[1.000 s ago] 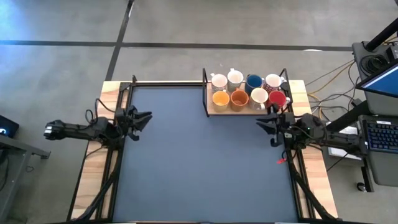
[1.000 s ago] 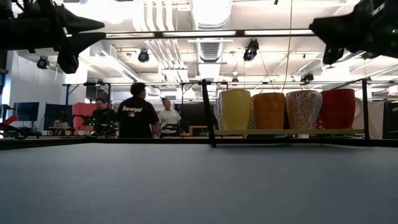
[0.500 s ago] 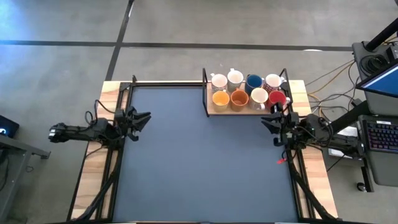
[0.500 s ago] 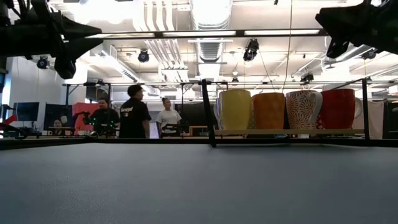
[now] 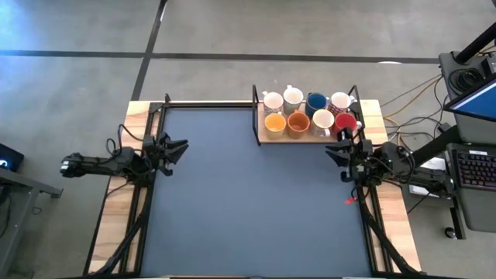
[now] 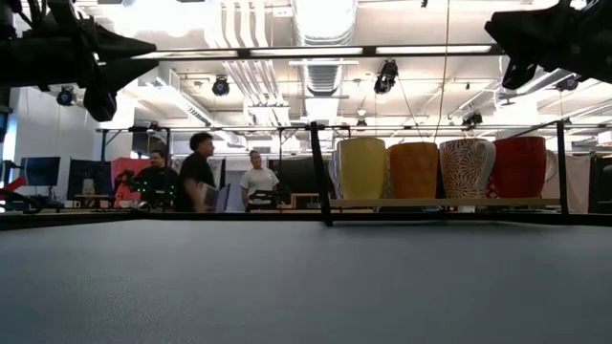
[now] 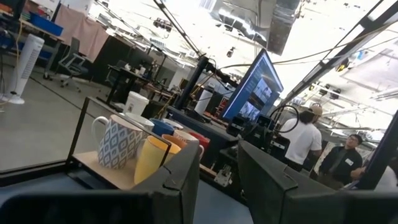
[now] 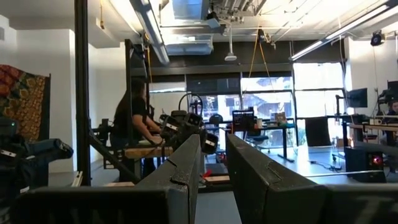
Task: Place coffee mugs
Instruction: Return to Home Position
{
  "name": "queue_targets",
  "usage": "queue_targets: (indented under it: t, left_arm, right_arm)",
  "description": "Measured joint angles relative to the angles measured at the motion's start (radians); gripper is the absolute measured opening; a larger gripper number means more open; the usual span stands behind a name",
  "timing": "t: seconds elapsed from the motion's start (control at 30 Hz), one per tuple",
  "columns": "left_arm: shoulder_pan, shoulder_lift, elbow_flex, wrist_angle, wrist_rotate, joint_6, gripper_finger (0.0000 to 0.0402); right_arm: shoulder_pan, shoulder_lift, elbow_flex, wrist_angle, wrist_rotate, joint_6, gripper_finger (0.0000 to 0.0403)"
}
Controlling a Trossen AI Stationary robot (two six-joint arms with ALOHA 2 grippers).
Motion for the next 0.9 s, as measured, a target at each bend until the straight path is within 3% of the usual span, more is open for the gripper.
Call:
queue_targets:
  t: [0.9]
  left_arm:
    - [0.000, 0.016, 0.006, 0.000, 0.000, 0.000, 0.0093]
  right_arm:
    - [0.000, 0.042, 0.000, 0.000, 0.000, 0.000, 0.0068]
